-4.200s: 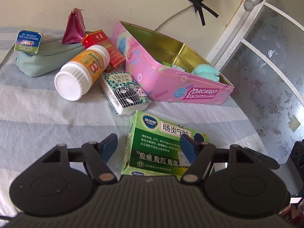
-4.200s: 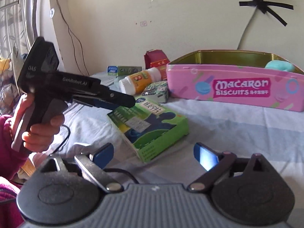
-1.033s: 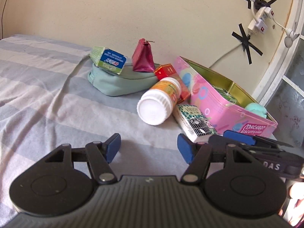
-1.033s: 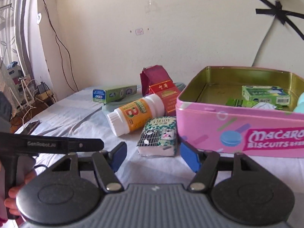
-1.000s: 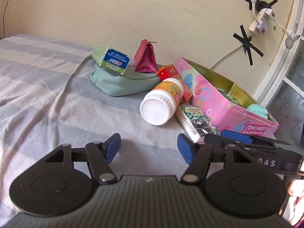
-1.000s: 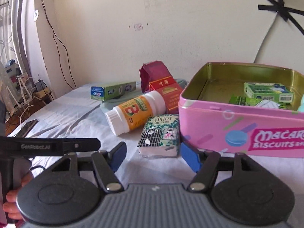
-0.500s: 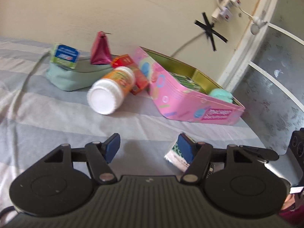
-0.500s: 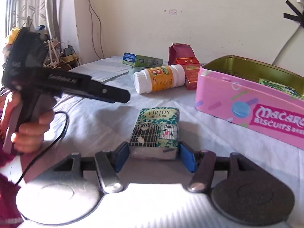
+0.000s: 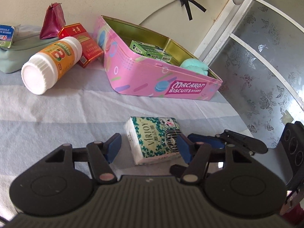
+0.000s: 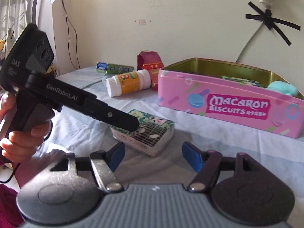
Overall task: Organize objects
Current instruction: 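Carry the tissue pack into the pink tin and release it, then reach the left gripper to the white pill bottle and grasp it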
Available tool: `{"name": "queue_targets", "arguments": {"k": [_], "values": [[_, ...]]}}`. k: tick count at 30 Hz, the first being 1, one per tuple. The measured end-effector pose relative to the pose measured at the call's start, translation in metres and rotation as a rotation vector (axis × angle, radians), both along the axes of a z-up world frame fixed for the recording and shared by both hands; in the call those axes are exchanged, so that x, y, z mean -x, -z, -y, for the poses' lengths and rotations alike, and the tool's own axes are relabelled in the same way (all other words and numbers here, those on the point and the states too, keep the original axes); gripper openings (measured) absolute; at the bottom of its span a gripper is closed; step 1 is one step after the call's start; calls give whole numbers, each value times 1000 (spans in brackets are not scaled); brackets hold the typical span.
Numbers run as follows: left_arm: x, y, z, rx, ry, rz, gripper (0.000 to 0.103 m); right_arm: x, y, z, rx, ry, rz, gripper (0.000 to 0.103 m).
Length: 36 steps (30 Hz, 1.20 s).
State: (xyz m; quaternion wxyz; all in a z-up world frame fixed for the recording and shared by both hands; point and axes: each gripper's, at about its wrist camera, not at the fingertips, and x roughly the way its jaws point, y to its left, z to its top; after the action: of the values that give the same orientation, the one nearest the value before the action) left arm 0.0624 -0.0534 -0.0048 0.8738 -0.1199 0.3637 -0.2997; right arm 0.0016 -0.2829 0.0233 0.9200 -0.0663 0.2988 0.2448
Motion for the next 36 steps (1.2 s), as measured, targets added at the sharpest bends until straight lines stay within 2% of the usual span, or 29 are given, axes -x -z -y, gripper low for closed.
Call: {"name": "queue_targets", "arguments": {"k": [1,2,3,4,10,14,20,23,25,29,32,36], "values": [[0,0,1,-10,0,1,53,-2,0,-4,15,-4,7,63],[-1,-1,3,-11,8,-7,45,-2,-1,-7,10,-30,10,54],[-1,-2,5,-16,0,-6,45,-1,-3,-8,7,-23,23,46],[-1,-7,8,-20,3,5,45,0,-5,-8,6,-12,44,44],[-6,-63,34,-21,43,233,45,2,-42,18,-75,73,249,44],[-41,-81,67,-45,54,304,45,-25,-58,37,-79,167,316,44],[-99,-69,124,-112,32,297,46,-87,-52,62,-52,286,259,44],[-117,-61,147,-167,3,285,50,-110,-41,69,10,381,270,46],[-122,-55,157,-233,-52,281,54,-116,-35,74,34,455,290,54],[-124,-46,157,-304,-143,264,59,-111,-32,87,-19,493,283,55],[-119,-47,145,-308,-180,245,59,-105,-33,88,-55,486,292,55],[-103,-58,122,-312,-210,259,59,-96,-39,84,-88,476,319,58]]}}
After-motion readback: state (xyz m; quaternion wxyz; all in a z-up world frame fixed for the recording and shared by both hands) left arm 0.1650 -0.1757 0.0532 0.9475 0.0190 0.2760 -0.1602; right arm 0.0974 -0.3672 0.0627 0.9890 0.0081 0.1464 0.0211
